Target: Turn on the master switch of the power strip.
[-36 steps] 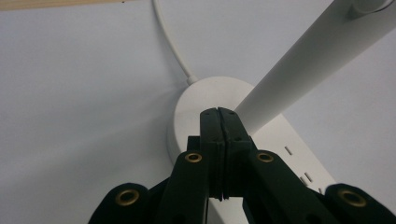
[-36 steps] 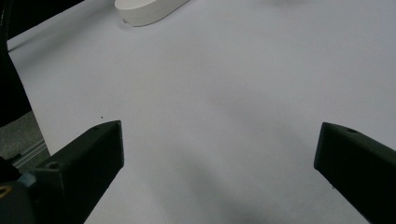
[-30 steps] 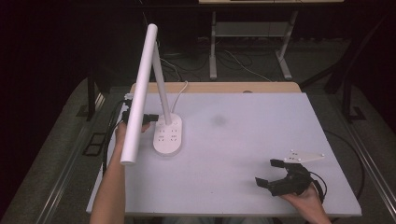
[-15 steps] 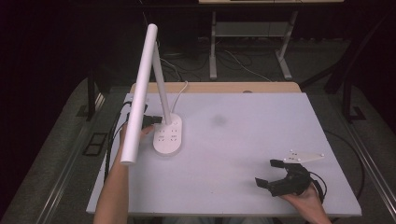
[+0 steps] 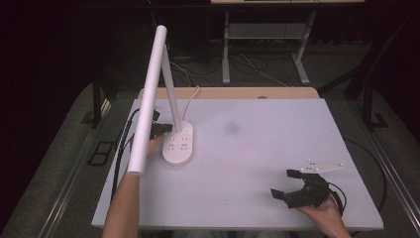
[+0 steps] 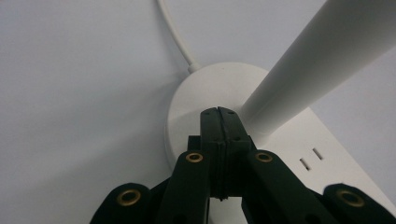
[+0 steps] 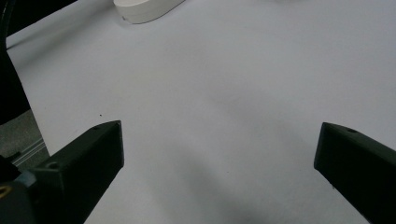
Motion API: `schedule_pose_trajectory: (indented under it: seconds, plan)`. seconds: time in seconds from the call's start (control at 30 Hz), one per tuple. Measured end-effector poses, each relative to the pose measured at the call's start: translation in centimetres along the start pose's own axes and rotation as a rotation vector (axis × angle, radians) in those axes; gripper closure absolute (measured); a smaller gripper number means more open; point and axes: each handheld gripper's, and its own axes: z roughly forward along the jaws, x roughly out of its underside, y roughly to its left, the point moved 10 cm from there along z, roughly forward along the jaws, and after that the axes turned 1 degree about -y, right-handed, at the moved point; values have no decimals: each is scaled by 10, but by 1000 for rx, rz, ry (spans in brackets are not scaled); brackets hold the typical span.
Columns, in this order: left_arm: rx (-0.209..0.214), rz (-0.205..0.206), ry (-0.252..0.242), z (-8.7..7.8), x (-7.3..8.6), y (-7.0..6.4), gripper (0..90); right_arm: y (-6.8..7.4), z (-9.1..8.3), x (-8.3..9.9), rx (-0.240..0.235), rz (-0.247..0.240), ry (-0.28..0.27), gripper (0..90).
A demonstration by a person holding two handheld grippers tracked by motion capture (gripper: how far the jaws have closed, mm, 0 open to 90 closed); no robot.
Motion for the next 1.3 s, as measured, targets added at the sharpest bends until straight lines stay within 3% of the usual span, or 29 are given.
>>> schedule_pose_trajectory:
  seconds: [0.1,0.3,0.43,0.57,0.73,0.87,0.97,1.07,1.2,1.3]
  plan:
    - [-2,8,-9,0,0,0,900,0,0,0,-1,-3,1,10]
    - [-45,42,-4,3,0,-5,900,-1,2,1,10,2,4,9]
    - [-36,14,-21,8,-1,-8,900,-2,3,1,13,5,6,9]
    - [-40,21,-17,7,0,-8,900,-2,0,1,15,4,-5,9]
    - [-33,-17,-39,2,2,-2,900,-3,-3,2,17,17,-6,9]
    - [-24,-17,-42,1,4,-3,900,-3,-1,2,18,11,-4,9]
    - [-14,-67,-81,2,5,0,900,-2,0,2,17,9,1,9]
    - [-35,-57,-74,5,5,0,900,0,1,1,12,5,0,9]
    - [-4,-101,-56,4,6,-1,900,0,-1,1,13,-3,-6,9]
    - [-3,-80,-35,1,8,-3,900,-1,-3,0,14,1,-12,9]
